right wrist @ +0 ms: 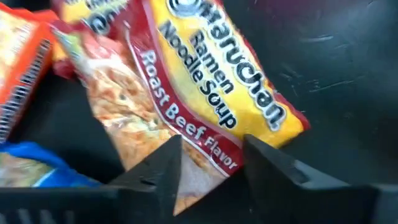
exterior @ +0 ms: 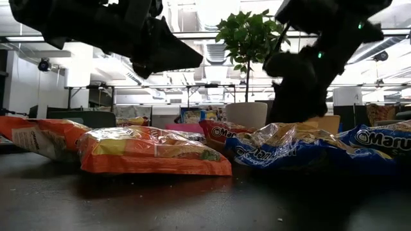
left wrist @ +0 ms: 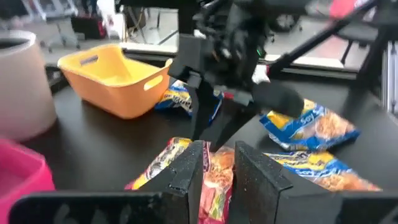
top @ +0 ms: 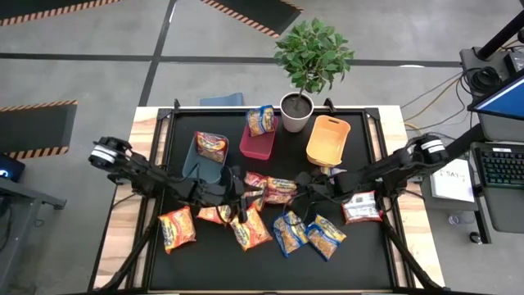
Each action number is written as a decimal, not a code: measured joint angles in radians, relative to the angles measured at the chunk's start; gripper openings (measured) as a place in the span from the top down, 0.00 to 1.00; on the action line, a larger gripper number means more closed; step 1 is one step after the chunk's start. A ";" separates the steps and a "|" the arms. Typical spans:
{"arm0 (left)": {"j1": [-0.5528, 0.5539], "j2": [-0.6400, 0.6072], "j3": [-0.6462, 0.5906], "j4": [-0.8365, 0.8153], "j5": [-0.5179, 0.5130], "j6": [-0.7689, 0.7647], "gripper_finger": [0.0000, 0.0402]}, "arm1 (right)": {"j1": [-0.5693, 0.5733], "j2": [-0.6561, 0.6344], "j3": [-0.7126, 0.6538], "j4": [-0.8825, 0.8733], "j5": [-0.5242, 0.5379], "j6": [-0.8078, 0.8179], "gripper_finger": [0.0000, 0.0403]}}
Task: Sort Maruchan noodles
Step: Put top red noodle pack into the blue bin
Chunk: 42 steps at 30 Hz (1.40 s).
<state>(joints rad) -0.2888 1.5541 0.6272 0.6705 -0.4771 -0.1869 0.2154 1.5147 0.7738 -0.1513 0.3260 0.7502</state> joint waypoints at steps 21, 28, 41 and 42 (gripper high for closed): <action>0.094 0.089 0.001 -0.003 0.038 -0.520 0.44 | 0.001 0.109 0.003 0.036 0.016 -0.056 0.98; 0.132 0.198 0.091 -0.005 0.051 -0.542 0.37 | 0.001 0.109 0.002 0.037 0.015 -0.057 0.98; 0.165 0.277 0.163 -0.125 0.047 -0.586 0.39 | 0.003 0.111 0.000 0.057 0.018 -0.072 0.98; 0.166 0.283 0.166 -0.127 0.045 -0.589 0.39 | 0.003 0.111 0.000 0.059 0.019 -0.072 0.98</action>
<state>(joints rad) -0.1231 1.8367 0.7928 0.5435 -0.4320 -0.7763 0.2180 1.6253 0.7737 -0.0925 0.3449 0.6777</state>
